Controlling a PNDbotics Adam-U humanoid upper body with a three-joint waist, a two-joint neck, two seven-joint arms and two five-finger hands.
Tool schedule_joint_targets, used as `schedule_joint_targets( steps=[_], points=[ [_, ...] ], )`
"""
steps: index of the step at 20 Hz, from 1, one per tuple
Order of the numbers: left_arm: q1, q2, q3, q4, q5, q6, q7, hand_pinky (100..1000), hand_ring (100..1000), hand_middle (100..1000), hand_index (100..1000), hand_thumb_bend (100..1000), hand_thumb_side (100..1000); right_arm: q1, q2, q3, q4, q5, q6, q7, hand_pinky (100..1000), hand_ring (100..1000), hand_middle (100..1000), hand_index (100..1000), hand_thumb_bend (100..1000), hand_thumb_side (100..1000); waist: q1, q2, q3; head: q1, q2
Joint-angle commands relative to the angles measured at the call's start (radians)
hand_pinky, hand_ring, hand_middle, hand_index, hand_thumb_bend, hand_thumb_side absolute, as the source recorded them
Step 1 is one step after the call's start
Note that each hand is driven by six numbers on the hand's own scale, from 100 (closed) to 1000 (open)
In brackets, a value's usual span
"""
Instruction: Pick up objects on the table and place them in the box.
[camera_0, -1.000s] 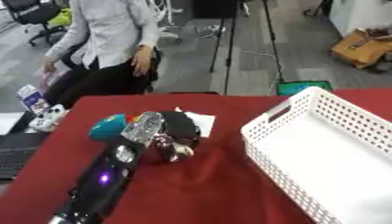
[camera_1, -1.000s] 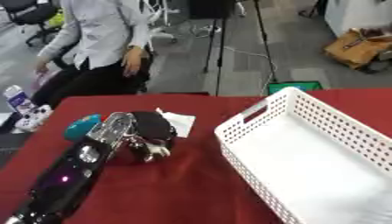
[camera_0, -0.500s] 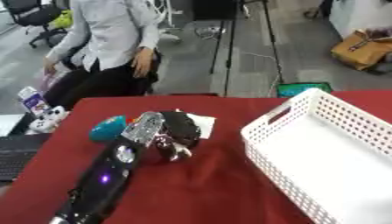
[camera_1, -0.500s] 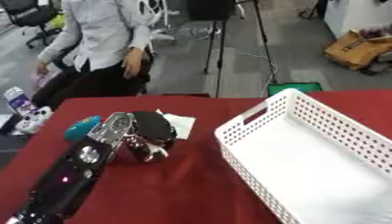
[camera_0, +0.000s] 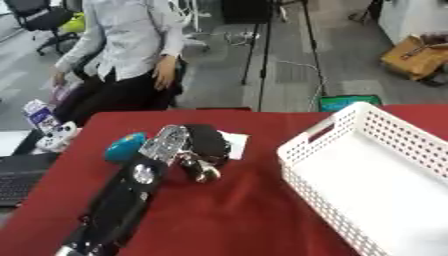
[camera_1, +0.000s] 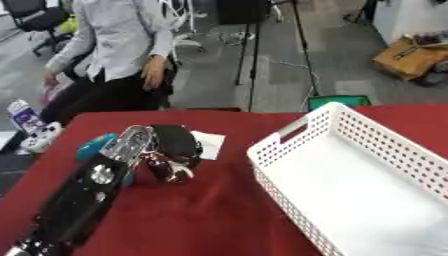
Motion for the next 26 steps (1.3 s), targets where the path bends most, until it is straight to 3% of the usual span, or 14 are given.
schedule_joint_targets(
  steps=[1,19,26],
  points=[
    [-0.029,0.027,-0.001,-0.029,0.012,-0.157,-0.164,472,564,540,610,272,218,-0.007,-0.032,-0.009,-0.018,-0.007,-0.139,-0.136,755,679,663,696,100,821,-0.004,-0.024,0.001,0.000,-0.015],
    [-0.042,0.036,-0.008,-0.103,0.071,-0.157,-0.183,464,541,527,570,260,227,-0.003,-0.034,-0.014,-0.018,-0.013,-0.137,-0.136,755,681,663,694,100,815,-0.005,-0.032,0.000,0.002,-0.020],
    [-0.052,0.040,-0.015,-0.146,0.139,-0.157,-0.220,452,535,523,567,248,222,0.000,-0.037,-0.018,-0.018,-0.018,-0.139,-0.136,754,681,662,693,100,815,-0.006,-0.039,0.002,0.002,-0.017]
  ],
)
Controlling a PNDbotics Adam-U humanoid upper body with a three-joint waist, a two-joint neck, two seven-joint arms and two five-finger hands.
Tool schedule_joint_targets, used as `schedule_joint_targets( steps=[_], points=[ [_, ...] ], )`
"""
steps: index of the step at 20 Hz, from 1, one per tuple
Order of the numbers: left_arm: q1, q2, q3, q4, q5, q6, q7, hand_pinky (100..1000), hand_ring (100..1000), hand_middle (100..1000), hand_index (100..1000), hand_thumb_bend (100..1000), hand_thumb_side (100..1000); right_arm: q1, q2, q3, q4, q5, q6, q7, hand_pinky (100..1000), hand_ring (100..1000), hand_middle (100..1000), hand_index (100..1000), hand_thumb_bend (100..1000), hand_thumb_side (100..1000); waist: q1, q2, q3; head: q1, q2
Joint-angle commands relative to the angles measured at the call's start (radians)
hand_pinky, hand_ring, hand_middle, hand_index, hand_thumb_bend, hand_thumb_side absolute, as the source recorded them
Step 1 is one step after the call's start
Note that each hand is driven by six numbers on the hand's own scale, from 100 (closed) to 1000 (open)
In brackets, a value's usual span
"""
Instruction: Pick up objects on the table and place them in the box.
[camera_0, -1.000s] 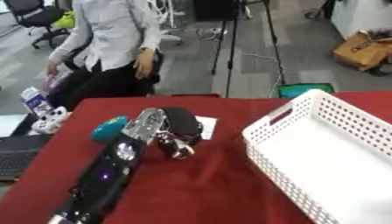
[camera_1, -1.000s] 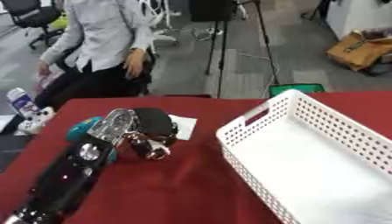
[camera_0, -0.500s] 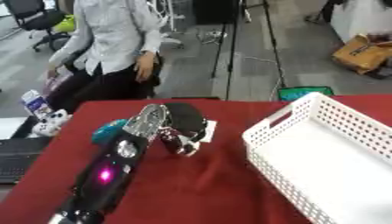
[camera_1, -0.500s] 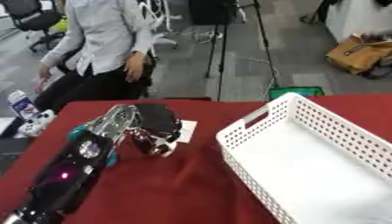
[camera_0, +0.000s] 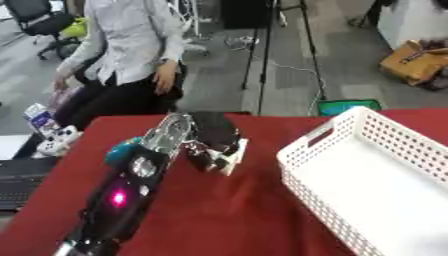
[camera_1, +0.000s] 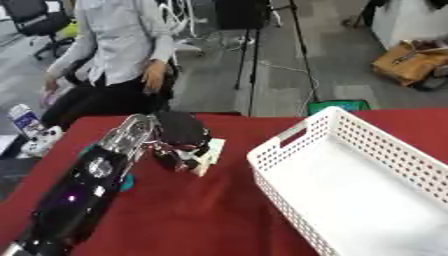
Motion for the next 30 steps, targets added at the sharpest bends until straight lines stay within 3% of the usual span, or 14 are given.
schedule_joint_targets(
  steps=[1,16,30],
  points=[
    [-0.030,0.032,-0.002,-0.040,0.041,-0.180,-0.205,449,533,522,567,246,220,-0.001,-0.031,-0.012,-0.018,-0.010,-0.140,-0.136,754,682,662,693,100,814,-0.006,-0.026,0.002,0.002,-0.008],
    [-0.093,0.041,-0.016,-0.148,0.285,-0.180,-0.341,403,534,525,567,223,199,0.006,-0.045,-0.018,-0.018,-0.027,-0.138,-0.136,755,682,660,691,100,811,-0.002,-0.048,0.004,0.002,-0.001],
    [-0.176,-0.021,-0.002,-0.221,0.571,-0.180,-0.513,297,507,516,563,100,189,0.008,-0.057,-0.019,-0.018,-0.049,-0.134,-0.136,754,679,660,688,100,805,0.005,-0.067,-0.001,0.017,0.006]
  ],
)
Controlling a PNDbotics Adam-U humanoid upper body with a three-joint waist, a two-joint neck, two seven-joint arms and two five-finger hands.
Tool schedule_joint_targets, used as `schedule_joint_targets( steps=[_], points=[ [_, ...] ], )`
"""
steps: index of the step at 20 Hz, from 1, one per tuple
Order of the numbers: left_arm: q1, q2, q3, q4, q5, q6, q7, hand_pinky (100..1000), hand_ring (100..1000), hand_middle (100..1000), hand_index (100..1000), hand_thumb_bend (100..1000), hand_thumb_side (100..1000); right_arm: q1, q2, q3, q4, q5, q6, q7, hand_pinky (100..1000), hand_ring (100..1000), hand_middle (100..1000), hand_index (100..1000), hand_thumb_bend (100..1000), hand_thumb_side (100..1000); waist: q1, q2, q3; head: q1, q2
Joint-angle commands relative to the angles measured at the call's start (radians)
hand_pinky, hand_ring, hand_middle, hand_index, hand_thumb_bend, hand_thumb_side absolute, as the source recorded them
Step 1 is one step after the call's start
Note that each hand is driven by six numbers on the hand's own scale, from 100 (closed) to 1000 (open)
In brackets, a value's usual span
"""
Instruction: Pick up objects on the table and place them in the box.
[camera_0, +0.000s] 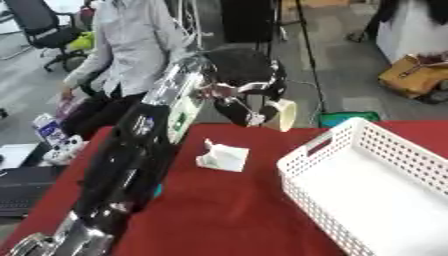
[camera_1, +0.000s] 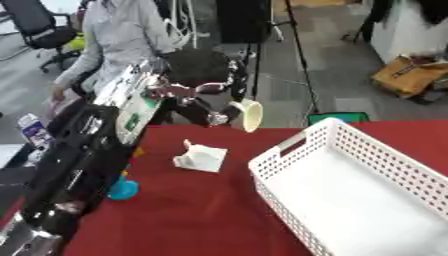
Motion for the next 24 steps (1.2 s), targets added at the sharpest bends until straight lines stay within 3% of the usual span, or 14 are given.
schedule_joint_targets(
  steps=[1,9,18,24],
  points=[
    [-0.040,-0.008,0.017,-0.029,0.068,-0.332,-0.370,297,507,516,563,100,189,-0.006,-0.032,-0.007,-0.018,-0.009,-0.133,-0.136,754,679,660,688,100,805,-0.006,-0.025,-0.001,0.008,0.005],
    [-0.072,-0.080,-0.010,-0.021,0.100,-0.332,-0.378,290,505,514,562,100,191,-0.008,-0.034,-0.002,-0.018,-0.013,-0.129,-0.136,754,680,660,688,100,802,-0.002,-0.029,-0.007,0.017,0.010],
    [-0.086,-0.185,-0.020,0.039,0.047,-0.332,-0.371,300,511,519,564,111,190,-0.015,-0.034,0.005,-0.018,-0.015,-0.126,-0.136,754,680,660,688,100,801,0.003,-0.027,-0.019,0.026,0.006],
    [-0.084,-0.230,-0.044,0.084,-0.039,-0.332,-0.267,286,518,527,570,152,177,-0.018,-0.034,0.009,-0.018,-0.013,-0.121,-0.136,755,680,661,688,100,800,0.008,-0.026,-0.021,0.020,0.004]
  ],
)
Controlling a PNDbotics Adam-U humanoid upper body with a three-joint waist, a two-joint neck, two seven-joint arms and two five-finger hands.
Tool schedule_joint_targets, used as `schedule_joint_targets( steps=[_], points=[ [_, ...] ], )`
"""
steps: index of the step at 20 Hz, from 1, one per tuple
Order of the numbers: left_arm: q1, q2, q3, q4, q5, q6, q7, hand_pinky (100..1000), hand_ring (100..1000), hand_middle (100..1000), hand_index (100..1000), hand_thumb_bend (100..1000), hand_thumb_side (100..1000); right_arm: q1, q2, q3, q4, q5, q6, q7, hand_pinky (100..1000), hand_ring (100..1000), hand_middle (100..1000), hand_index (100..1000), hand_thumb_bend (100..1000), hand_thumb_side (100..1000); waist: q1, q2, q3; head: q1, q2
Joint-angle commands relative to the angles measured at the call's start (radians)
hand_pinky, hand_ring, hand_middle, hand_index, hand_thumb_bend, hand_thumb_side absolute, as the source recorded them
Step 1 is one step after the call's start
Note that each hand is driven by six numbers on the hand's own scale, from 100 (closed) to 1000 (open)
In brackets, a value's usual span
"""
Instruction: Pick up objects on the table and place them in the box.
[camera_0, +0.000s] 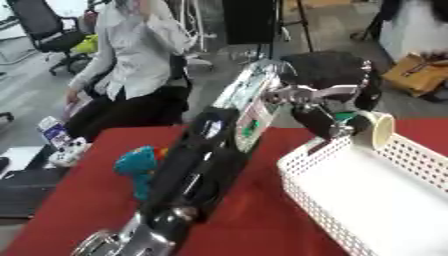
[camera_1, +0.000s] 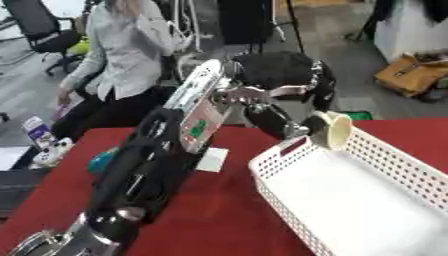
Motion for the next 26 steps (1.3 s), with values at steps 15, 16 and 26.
schedule_joint_targets(
  steps=[15,16,26],
  points=[
    [-0.020,-0.073,-0.072,0.113,-0.305,-0.324,0.118,378,686,698,759,320,229,-0.017,-0.031,0.007,-0.018,-0.005,-0.124,-0.131,755,680,660,688,100,797,0.000,-0.013,-0.014,0.006,-0.005],
    [-0.020,-0.077,-0.077,0.119,-0.316,-0.324,0.131,378,686,698,759,320,229,-0.017,-0.031,0.007,-0.018,-0.005,-0.124,-0.131,755,680,660,688,100,797,0.000,-0.013,-0.014,0.007,-0.005],
    [-0.014,-0.099,-0.087,0.160,-0.465,-0.324,0.280,564,806,813,927,333,258,-0.019,-0.033,0.008,-0.018,-0.005,-0.127,-0.131,754,680,659,687,100,795,0.001,-0.009,-0.017,0.011,-0.008]
  ],
)
